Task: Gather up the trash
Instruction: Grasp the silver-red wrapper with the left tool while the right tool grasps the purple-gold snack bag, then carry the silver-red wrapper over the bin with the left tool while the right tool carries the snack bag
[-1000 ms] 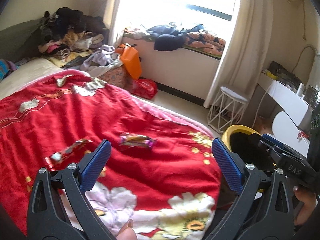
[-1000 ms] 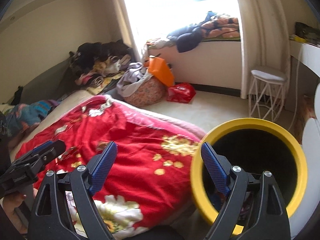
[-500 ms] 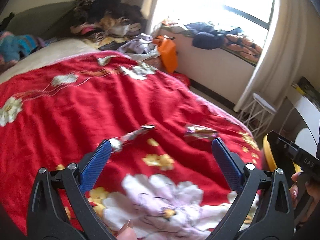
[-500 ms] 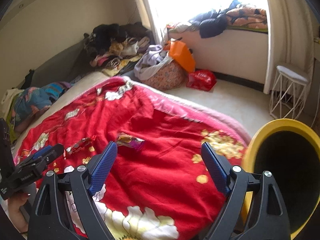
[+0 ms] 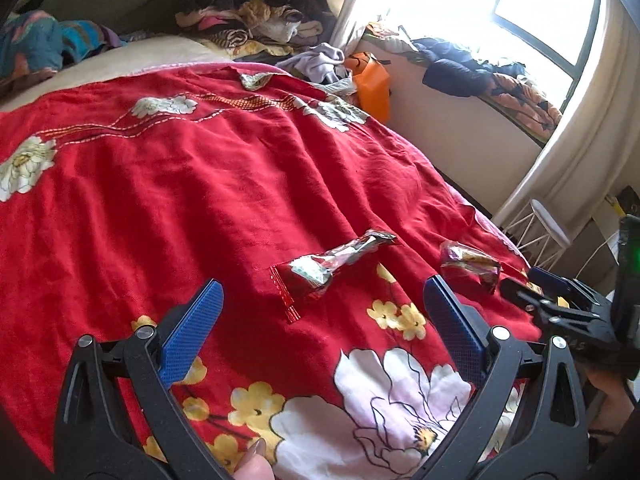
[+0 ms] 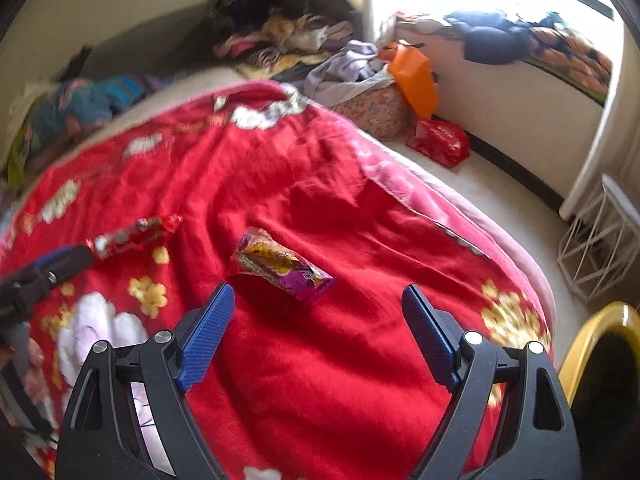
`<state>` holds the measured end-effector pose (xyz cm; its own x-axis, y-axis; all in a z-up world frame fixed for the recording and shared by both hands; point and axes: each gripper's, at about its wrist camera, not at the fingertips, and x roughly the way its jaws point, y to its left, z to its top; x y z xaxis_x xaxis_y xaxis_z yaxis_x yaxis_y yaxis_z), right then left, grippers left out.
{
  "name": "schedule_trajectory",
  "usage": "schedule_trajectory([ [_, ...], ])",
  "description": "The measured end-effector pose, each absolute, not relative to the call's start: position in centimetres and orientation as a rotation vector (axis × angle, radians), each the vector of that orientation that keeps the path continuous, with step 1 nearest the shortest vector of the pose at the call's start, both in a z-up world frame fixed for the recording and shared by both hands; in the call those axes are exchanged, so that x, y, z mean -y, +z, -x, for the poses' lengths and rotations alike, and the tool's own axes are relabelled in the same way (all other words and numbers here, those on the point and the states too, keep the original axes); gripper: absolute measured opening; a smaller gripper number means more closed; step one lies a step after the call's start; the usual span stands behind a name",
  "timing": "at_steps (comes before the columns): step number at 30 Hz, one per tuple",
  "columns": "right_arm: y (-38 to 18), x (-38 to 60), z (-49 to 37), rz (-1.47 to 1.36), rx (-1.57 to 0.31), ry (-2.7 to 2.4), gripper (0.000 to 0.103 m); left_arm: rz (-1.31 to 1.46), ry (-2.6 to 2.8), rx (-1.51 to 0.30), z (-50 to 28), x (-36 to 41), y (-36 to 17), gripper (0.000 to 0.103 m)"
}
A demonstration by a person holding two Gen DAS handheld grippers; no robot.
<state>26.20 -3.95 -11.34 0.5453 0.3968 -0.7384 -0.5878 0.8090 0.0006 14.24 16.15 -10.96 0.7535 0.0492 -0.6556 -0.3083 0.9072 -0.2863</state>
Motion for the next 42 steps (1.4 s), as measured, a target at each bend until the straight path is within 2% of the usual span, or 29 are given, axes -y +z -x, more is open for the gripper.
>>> schedule_trajectory([
  [5,-12.5,1.9,-26.6,0.382,-0.783,0.599,0.082,0.404,0.198,-0.697,-14.8,-16.5,-11.3,0.085],
  [8,-13.1,1.4,-27.1,0.401,-0.804,0.621,0.061,0.408,0.195,-0.705,-15.2,-16.5,-11.7,0.075],
  [10,-13.5,1.2,-27.2,0.391,-0.833,0.641,0.031,0.411,0.200,-0.713,-15.4,-16.7,-12.0,0.069],
  [19,-13.4,3.1,-24.8,0.273,-0.834,0.678,0.030,0.410,0.207,-0.716,-15.4,-16.8,-12.1,0.038],
  [21,-13.2,3.7,-24.5,0.234,-0.837,0.673,0.030,0.403,0.202,-0.712,-15.3,-16.6,-11.9,0.024],
  [25,-12.6,5.6,-23.5,0.179,-0.831,0.657,0.030,0.380,0.176,-0.702,-15.2,-15.8,-11.1,0.018],
  [27,-12.2,6.8,-23.1,0.144,-0.828,0.645,0.030,0.365,0.158,-0.695,-15.2,-15.3,-10.7,0.009],
  [32,-11.0,8.9,-22.2,0.085,-0.798,0.616,0.030,0.334,0.109,-0.678,-15.2,-13.7,-9.4,0.005],
  [42,-8.7,13.6,-21.7,-0.016,-0.755,0.543,0.030,0.266,-0.029,-0.642,-15.4,-8.3,-6.8,0.004],
])
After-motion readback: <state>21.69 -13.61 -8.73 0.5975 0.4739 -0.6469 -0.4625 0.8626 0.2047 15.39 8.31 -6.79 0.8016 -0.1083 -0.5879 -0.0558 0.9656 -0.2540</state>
